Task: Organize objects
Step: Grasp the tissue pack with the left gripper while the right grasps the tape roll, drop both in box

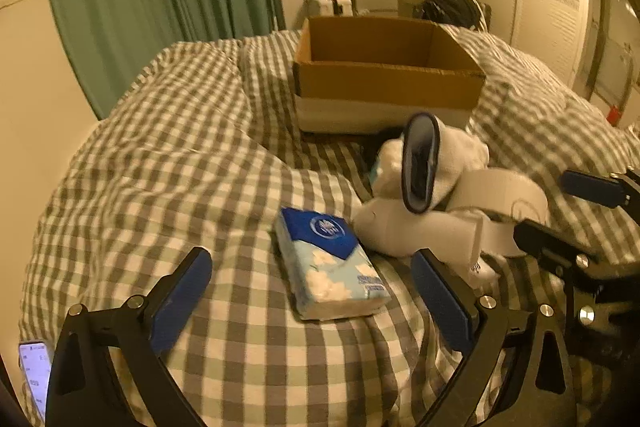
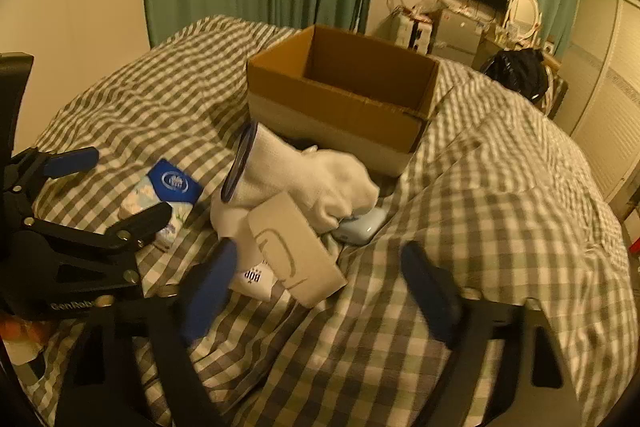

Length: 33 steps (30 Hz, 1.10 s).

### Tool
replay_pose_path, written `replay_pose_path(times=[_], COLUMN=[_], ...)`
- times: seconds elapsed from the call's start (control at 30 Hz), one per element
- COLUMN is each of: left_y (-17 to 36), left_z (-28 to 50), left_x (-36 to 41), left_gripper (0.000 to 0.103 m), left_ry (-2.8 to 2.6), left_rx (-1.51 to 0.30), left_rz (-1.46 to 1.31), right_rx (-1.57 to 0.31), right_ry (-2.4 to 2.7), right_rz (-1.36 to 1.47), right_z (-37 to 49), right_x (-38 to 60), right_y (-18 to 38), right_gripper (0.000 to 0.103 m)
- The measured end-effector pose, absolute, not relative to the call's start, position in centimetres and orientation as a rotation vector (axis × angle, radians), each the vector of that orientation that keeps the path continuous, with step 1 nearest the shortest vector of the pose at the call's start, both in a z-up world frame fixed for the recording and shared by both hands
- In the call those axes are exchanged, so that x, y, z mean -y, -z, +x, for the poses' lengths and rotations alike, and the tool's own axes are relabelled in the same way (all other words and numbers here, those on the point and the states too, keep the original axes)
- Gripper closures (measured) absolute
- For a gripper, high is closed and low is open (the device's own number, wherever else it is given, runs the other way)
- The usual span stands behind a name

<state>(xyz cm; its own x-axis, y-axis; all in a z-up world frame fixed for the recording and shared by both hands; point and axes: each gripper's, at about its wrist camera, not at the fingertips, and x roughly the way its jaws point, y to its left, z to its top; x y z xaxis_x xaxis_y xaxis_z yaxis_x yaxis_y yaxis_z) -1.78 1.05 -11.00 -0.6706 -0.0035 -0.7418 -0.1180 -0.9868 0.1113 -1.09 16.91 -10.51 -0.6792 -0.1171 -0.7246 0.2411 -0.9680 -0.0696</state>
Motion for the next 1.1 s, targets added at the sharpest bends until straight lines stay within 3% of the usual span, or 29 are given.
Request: replay_pose_path(times=[0.1, 0.17, 0.33, 0.43, 0.63, 1.1], left_y=[12.1, 12.6, 13.1, 12.8, 10.6, 4.5], left_z=[-2.4, -2.8, -3.0, -2.9, -1.8, -4.1], left_x=[-1.1, -1.3, -1.8, -1.5, -1.0, -0.4], left_gripper=[0.011, 0.017, 0.046, 0.051, 0.053, 0.053], left_ry=[-2.767, -2.743, -2.707, -2.705, -2.743, -2.776], left_rx=[-0.237, -0.242, -0.262, -0.245, -0.206, -0.126], left_rz=[-1.308, -1.341, -1.354, -1.339, -1.242, -1.100], right_rx=[-0.226, -0.221, -0.203, -0.182, -0.158, -0.112], right_ry=[2.663, 2.645, 2.641, 2.660, 2.688, 2.727], right_rz=[1.184, 1.196, 1.199, 1.176, 1.117, 0.996], right_z=[-1.4, -1.6, -1.5, -1.5, -0.9, -1.6], right_x=[-16.7, -16.7, -16.7, -17.0, -17.4, -18.9], right_y=[11.2, 11.5, 11.2, 10.8, 9.1, 4.0], right_gripper=[0.045, 0.059, 0.060, 0.062, 0.070, 0.075])
